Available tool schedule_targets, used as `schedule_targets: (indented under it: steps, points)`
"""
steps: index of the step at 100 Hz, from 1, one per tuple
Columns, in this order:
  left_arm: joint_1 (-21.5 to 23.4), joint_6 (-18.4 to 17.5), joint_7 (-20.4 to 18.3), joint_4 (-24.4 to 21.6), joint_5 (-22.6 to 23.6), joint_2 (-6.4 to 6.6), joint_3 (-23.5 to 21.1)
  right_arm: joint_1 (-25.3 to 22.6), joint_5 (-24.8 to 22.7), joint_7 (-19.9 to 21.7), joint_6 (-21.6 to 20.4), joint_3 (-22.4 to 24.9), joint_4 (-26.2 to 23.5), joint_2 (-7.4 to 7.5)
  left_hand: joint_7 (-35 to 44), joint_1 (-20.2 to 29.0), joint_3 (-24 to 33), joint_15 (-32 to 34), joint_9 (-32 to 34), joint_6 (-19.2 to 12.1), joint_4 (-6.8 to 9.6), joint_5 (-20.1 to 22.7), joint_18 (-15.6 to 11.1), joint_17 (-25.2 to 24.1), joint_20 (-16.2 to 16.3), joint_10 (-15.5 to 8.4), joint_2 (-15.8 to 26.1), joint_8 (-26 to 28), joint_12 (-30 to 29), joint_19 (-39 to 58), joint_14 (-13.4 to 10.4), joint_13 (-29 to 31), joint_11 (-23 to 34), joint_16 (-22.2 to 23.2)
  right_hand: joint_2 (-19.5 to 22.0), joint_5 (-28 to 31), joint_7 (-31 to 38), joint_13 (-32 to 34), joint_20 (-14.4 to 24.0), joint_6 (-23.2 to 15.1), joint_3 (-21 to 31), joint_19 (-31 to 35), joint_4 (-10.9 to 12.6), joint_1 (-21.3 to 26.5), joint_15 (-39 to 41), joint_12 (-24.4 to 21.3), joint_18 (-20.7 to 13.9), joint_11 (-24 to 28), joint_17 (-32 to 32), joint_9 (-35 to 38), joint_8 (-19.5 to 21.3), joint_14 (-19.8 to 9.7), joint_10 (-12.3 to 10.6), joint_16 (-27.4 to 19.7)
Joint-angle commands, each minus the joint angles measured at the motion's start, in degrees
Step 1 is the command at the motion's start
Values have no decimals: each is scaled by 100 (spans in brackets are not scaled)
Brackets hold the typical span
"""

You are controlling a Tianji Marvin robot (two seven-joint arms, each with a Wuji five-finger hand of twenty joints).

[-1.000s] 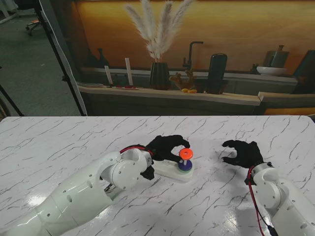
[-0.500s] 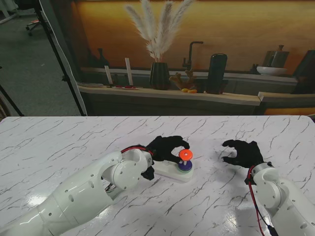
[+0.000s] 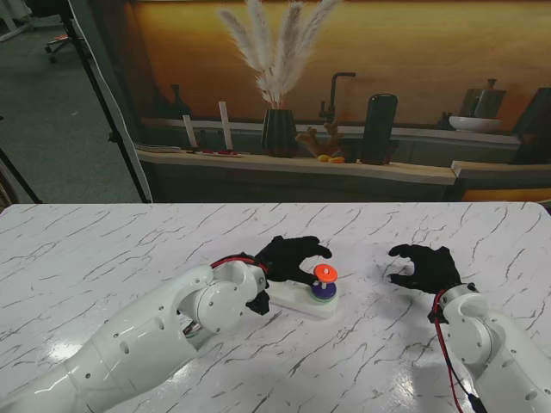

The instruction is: Move the three rings of the Hanoi Tower from the left rod to the right rod

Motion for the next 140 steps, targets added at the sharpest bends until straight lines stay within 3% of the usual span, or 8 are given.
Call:
schedule_targets:
  steps: [1, 25, 28, 50, 84, 86, 116, 140]
  points:
    - [11, -130, -66, 20, -6, -27, 1, -29, -9, 5, -9, -26, -19, -23, -91, -13, 153, -131, -148, 61, 212, -98, 124, -92, -45, 71, -124, -114, 27, -166, -3, -167, -84, -53, -137, 133, 92, 24, -10, 26, 83, 131, 141, -5, 69, 9, 564, 114, -31, 157, 49, -53, -57, 27]
    - [2, -137, -170, -14, -25, 3, -8, -25, -10, 10, -3, -33, -19, -23, -302, -173, 435, -388, -328, 125, 291, -211, 164, -168, -185, 63, -536, -222, -22, -521, 9, -302, -237, -225, -146, 137, 95, 29, -12, 22, 87, 128, 140, -1, 71, 9, 569, 115, -31, 158, 50, -66, -50, 27]
    - [-3, -148, -197, -21, -26, 11, -10, -27, -5, 12, 1, -33, -22, -23, -369, -431, 959, -455, -378, 183, 222, -292, 182, -204, -238, 63, -752, -278, -42, -674, 4, -353, -276, -320, -147, 137, 95, 29, -12, 23, 89, 128, 140, 1, 72, 10, 569, 117, -31, 162, 50, -56, -55, 28]
    - [-41, -247, -430, -72, -114, 73, -48, -30, -4, 14, 11, -32, -29, -24, -746, -800, 1336, -878, -847, 412, 103, -649, 173, -441, -543, 131, -998, -548, -146, -1612, 1, -781, -536, -570, -148, 138, 98, 27, -11, 25, 93, 133, 139, 3, 75, 10, 563, 118, -24, 160, 51, -61, -51, 29]
    - [83, -368, -348, -157, 21, 98, -240, -33, -2, 13, 15, -34, -40, -26, -770, -990, 1250, -1009, -958, 391, 9, -684, 85, -533, -614, 126, -806, -618, -165, -2041, -24, -906, -564, -642, -142, 143, 102, 28, -12, 29, 96, 132, 138, -1, 75, 10, 559, 122, -29, 163, 50, -63, -58, 28]
    - [100, -375, -340, -172, 36, 101, -269, -33, -1, 13, 14, -33, -42, -26, -746, -859, 915, -1017, -950, 388, 8, -684, 69, -507, -522, 120, -701, -627, -166, -2184, -17, -909, -560, -649, -142, 135, 99, 26, -13, 27, 97, 131, 138, 1, 74, 10, 562, 121, -30, 160, 49, -60, -57, 28]
    - [483, -365, -278, -415, 398, 192, -952, -50, 35, -11, -22, -9, -80, -38, -707, -904, 727, -1028, -866, 355, 17, -625, 67, -500, -544, 103, -498, -605, -161, -2310, -33, -881, -540, -662, -125, 138, 98, 24, -14, 31, 88, 131, 139, -8, 73, 10, 563, 121, -31, 167, 48, -55, -53, 27]
    - [843, -328, -219, -489, 658, 250, -1433, -156, 31, -99, -179, 102, -390, -65, -676, -905, 548, -1017, -786, 308, 10, -579, 69, -489, -535, 77, -312, -575, -150, -2325, -51, -847, -529, -654, -127, 156, 87, 26, -18, 22, 60, 119, 142, -12, 59, 6, 566, 109, -37, 190, 43, -51, -71, 23]
